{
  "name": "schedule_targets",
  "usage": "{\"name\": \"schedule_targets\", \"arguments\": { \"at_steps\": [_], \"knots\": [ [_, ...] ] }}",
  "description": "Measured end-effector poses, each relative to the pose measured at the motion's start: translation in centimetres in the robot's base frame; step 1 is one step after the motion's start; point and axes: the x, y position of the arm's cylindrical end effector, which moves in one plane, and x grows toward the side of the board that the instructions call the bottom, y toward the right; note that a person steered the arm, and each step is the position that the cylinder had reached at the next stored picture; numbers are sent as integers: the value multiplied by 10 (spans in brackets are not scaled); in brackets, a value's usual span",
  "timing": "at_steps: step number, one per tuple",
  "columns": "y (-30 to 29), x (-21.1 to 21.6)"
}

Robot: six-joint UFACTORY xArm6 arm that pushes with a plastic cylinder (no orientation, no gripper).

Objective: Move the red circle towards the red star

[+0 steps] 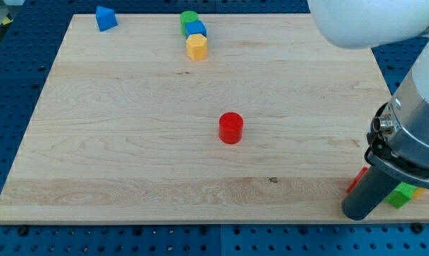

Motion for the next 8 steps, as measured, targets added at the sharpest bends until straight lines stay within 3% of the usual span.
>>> {"name": "schedule_targets", "arguments": {
  "at_steps": [1, 4, 5, 8],
  "knots": [
    [-12, -4],
    [-221, -111],
    [-223, -132],
    [-95, -132]
  ]
}}
